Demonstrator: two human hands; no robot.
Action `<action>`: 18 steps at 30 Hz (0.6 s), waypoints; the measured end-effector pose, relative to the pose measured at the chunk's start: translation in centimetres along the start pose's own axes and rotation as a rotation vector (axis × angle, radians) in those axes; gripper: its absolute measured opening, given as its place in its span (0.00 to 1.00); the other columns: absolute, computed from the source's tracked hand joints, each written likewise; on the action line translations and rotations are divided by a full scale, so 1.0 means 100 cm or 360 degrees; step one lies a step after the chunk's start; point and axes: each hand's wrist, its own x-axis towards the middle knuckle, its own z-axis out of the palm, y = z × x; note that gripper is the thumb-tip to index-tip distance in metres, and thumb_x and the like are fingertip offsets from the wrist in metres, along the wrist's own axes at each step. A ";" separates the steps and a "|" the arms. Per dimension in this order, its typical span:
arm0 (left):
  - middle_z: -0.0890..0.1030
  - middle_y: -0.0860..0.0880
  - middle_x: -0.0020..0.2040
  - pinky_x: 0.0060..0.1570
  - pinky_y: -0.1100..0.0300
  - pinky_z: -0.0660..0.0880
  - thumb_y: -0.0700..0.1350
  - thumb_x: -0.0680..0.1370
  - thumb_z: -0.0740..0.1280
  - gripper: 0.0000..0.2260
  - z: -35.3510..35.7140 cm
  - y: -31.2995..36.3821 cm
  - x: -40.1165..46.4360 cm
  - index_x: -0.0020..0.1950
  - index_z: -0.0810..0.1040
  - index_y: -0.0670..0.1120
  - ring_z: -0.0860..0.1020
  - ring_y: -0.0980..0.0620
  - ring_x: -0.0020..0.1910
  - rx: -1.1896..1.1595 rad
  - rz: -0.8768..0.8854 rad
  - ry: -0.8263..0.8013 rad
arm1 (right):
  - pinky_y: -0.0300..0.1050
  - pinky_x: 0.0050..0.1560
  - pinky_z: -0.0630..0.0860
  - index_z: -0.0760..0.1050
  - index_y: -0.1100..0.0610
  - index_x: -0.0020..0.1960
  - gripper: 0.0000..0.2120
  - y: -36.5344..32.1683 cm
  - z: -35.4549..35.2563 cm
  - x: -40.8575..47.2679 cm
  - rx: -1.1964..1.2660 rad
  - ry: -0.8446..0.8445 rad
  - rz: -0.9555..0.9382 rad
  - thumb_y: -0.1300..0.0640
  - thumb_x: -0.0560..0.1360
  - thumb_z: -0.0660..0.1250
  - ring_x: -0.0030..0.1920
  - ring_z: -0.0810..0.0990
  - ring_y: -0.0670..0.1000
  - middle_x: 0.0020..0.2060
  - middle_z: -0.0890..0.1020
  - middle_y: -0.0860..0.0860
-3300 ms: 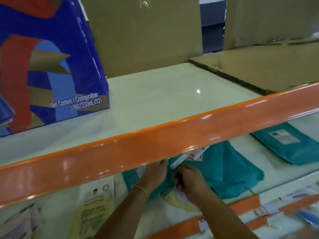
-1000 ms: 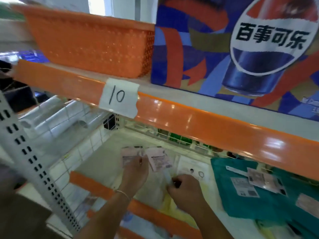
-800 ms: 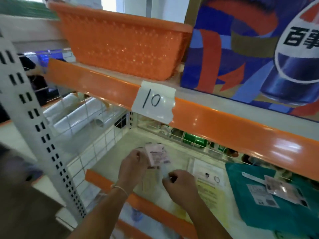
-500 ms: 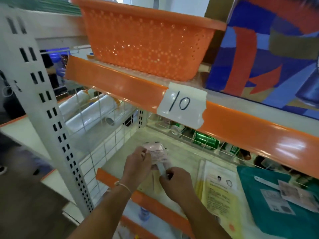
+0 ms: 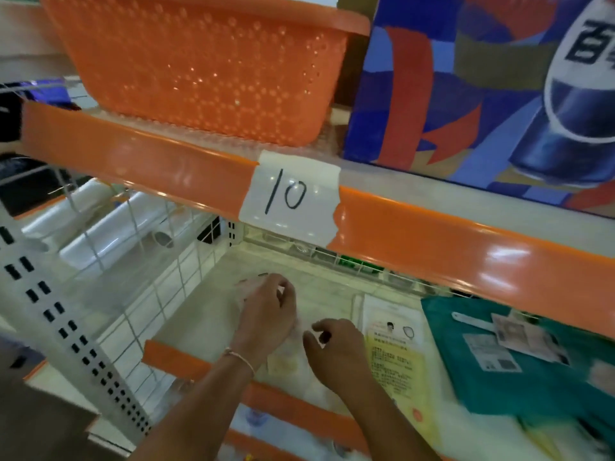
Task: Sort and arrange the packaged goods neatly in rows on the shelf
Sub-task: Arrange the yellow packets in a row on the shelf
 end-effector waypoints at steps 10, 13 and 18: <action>0.77 0.55 0.40 0.36 0.59 0.72 0.50 0.80 0.60 0.05 0.095 0.082 -0.021 0.52 0.74 0.52 0.76 0.58 0.37 -0.0041 0.0339 -0.0361 | 0.35 0.46 0.70 0.79 0.52 0.60 0.15 0.088 -0.102 -0.025 0.0079 0.0403 0.0394 0.47 0.77 0.66 0.43 0.76 0.44 0.46 0.81 0.46; 0.79 0.54 0.40 0.40 0.56 0.77 0.49 0.80 0.60 0.05 0.126 0.110 -0.040 0.51 0.75 0.52 0.78 0.56 0.38 -0.0119 0.0400 -0.0475 | 0.36 0.47 0.71 0.79 0.53 0.59 0.14 0.117 -0.129 -0.038 0.0095 0.0444 0.0481 0.48 0.77 0.66 0.43 0.77 0.45 0.44 0.81 0.46; 0.78 0.50 0.35 0.33 0.50 0.73 0.48 0.80 0.59 0.08 0.181 0.149 -0.072 0.47 0.76 0.48 0.76 0.51 0.32 -0.0054 0.0586 -0.0673 | 0.39 0.53 0.74 0.78 0.54 0.60 0.14 0.163 -0.172 -0.058 0.0160 0.0506 0.0602 0.51 0.77 0.67 0.51 0.81 0.49 0.51 0.83 0.49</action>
